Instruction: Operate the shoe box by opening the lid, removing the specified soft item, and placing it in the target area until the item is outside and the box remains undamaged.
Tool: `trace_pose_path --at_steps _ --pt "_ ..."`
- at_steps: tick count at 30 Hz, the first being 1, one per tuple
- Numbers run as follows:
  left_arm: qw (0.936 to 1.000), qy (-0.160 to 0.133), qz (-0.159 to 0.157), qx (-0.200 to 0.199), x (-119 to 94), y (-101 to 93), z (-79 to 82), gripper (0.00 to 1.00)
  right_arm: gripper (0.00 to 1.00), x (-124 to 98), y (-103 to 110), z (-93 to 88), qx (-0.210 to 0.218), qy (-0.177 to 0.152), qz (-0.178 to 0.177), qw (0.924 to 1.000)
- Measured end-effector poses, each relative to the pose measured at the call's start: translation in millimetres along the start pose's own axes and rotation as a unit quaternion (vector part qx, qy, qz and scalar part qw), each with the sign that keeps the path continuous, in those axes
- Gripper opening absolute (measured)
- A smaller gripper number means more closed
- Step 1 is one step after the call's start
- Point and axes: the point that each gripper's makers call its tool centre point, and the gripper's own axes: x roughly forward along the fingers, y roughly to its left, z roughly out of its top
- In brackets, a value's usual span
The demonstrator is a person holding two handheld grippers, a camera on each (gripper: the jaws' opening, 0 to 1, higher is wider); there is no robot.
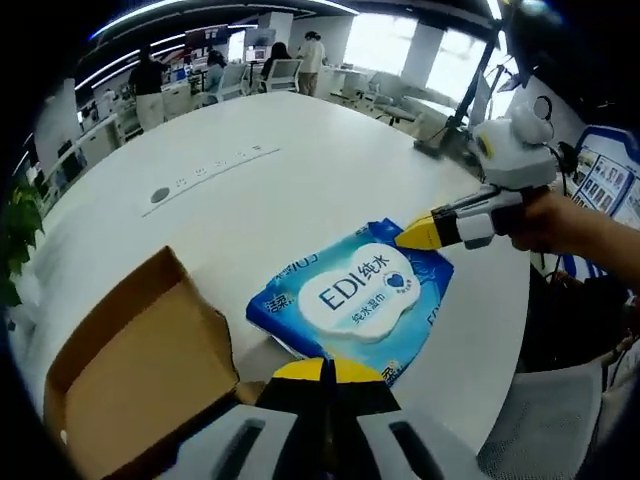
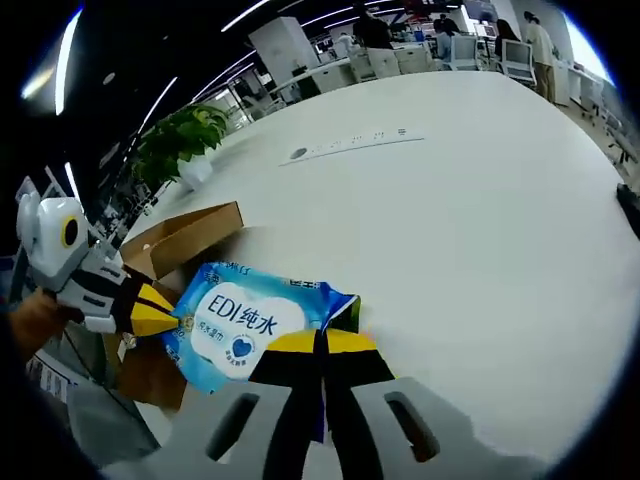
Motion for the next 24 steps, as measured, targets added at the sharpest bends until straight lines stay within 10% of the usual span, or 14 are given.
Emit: trace_pose_path --at_steps 24 --pt "0.9958 0.031 0.037 0.077 7.3 2.1 -7.4 0.0 0.0 9.2 -2.6 -7.8 0.02 -0.016 -0.002 0.9997"
